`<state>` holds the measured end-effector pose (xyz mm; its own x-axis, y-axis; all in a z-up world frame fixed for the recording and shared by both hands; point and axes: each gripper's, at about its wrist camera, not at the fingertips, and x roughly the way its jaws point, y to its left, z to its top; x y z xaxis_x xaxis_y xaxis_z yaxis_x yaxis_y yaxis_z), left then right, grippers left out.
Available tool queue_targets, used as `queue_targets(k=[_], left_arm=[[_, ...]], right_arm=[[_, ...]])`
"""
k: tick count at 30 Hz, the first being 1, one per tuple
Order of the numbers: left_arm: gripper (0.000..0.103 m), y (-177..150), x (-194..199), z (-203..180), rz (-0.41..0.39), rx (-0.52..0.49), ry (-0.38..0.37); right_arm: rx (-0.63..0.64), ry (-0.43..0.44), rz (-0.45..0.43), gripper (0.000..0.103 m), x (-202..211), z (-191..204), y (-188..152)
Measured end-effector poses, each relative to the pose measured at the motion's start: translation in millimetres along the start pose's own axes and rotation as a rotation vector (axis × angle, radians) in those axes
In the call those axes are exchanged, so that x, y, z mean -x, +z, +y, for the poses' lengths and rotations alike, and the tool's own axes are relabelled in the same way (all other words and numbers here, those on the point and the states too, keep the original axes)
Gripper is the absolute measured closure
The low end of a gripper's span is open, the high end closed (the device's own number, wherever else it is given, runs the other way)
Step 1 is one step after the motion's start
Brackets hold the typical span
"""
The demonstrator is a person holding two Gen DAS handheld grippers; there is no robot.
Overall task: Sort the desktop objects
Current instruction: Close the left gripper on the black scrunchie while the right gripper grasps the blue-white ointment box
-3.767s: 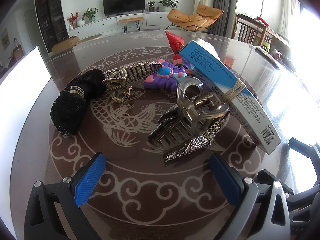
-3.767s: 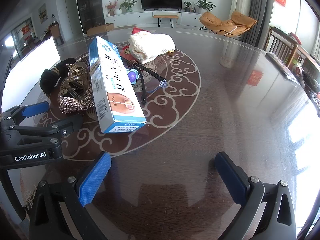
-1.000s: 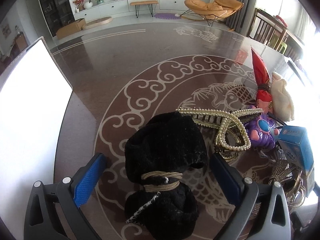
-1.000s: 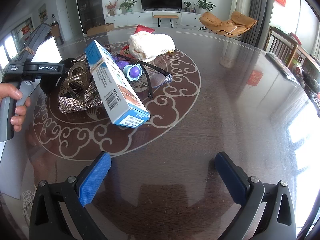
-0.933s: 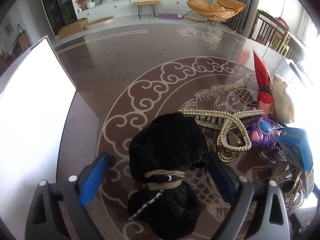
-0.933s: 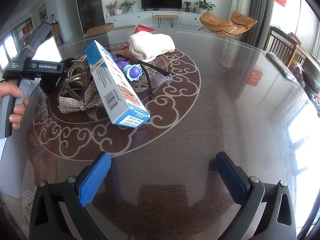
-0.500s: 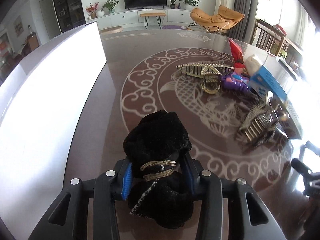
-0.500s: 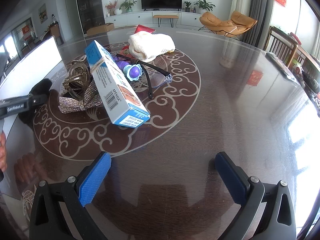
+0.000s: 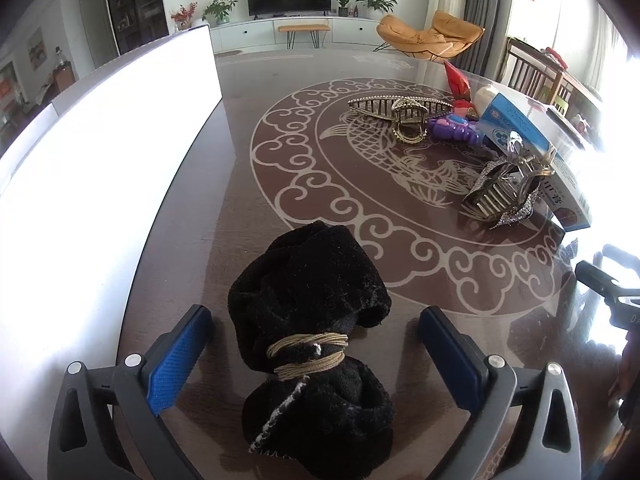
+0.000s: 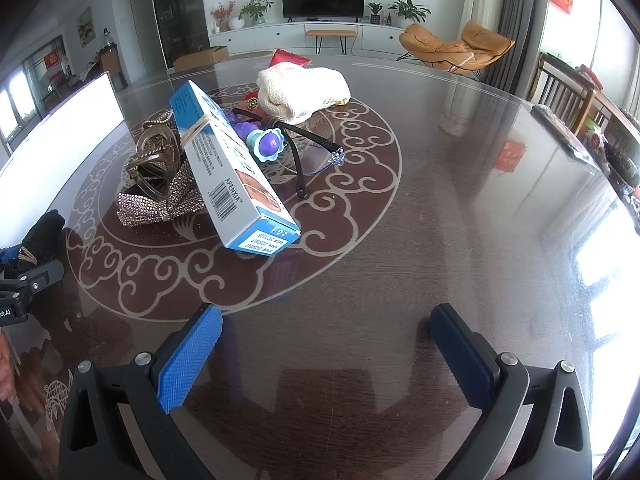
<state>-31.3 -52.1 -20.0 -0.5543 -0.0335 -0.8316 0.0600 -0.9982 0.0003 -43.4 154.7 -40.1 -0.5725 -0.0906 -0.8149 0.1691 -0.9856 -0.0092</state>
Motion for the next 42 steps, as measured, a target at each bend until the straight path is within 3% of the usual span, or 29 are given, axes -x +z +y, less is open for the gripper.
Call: queue_targets(k=[11, 13, 17, 19, 20, 22, 26, 30, 33, 35, 36, 39, 42], left_arm=[[0.000, 0.5, -1.1, -0.9, -0.009, 0.005, -0.001], [0.000, 0.5, -1.1, -0.7, -0.009, 0.005, -0.001], [0.000, 0.5, -1.2, -0.3, -0.010, 0.005, -0.001], [0.000, 0.5, -1.2, -0.2, -0.009, 0.004, -0.001], [0.000, 0.4, -1.2, -0.1, -0.009, 0.004, -0.001], [0.000, 0.5, -1.3, -0.2, -0.010, 0.004, -0.001], [0.000, -1.5, 1.0, 0.9, -0.010, 0.004, -0.002], [0.000, -1.5, 0.8, 0.8, -0.010, 0.005, -0.002], [0.000, -1.5, 0.6, 0.7, -0.010, 0.005, -0.002], [0.000, -1.4, 0.4, 0.6, -0.011, 0.004, -0.002], [0.000, -1.4, 0.3, 0.4, -0.010, 0.004, -0.002], [0.000, -1.2, 0.2, 0.4, -0.011, 0.004, -0.002], [0.000, -2.0, 1.2, 1.2, -0.011, 0.004, -0.003]], right_arm=[[0.012, -0.002, 0.025, 0.000, 0.9, 2.9, 2.1], [0.072, -0.011, 0.056, 0.000, 3.1, 8.8, 12.7], [0.305, -0.058, -0.047, 0.000, 21.3, 43.2, 44.1], [0.408, -0.061, -0.013, 0.003, 12.0, 61.6, 58.7], [0.452, -0.071, 0.010, 0.008, 4.7, 69.1, 63.7], [0.511, -0.062, 0.050, 0.048, -7.5, 78.8, 69.6], [0.473, 0.018, 0.122, 0.080, -20.3, 74.9, 73.5], [0.175, 0.267, 0.154, 0.080, -3.3, 37.4, 67.2], [-0.106, 0.534, 0.221, 0.080, 4.5, -1.8, 38.8], [-0.225, 0.638, 0.257, 0.080, 5.9, -25.4, 13.2], [-0.257, 0.643, 0.270, 0.078, 7.0, -35.9, 1.8], [-0.327, 0.615, 0.251, 0.053, 17.9, -64.9, -22.6], [-0.272, 0.460, 0.182, 0.023, 35.2, -74.4, -21.3]])
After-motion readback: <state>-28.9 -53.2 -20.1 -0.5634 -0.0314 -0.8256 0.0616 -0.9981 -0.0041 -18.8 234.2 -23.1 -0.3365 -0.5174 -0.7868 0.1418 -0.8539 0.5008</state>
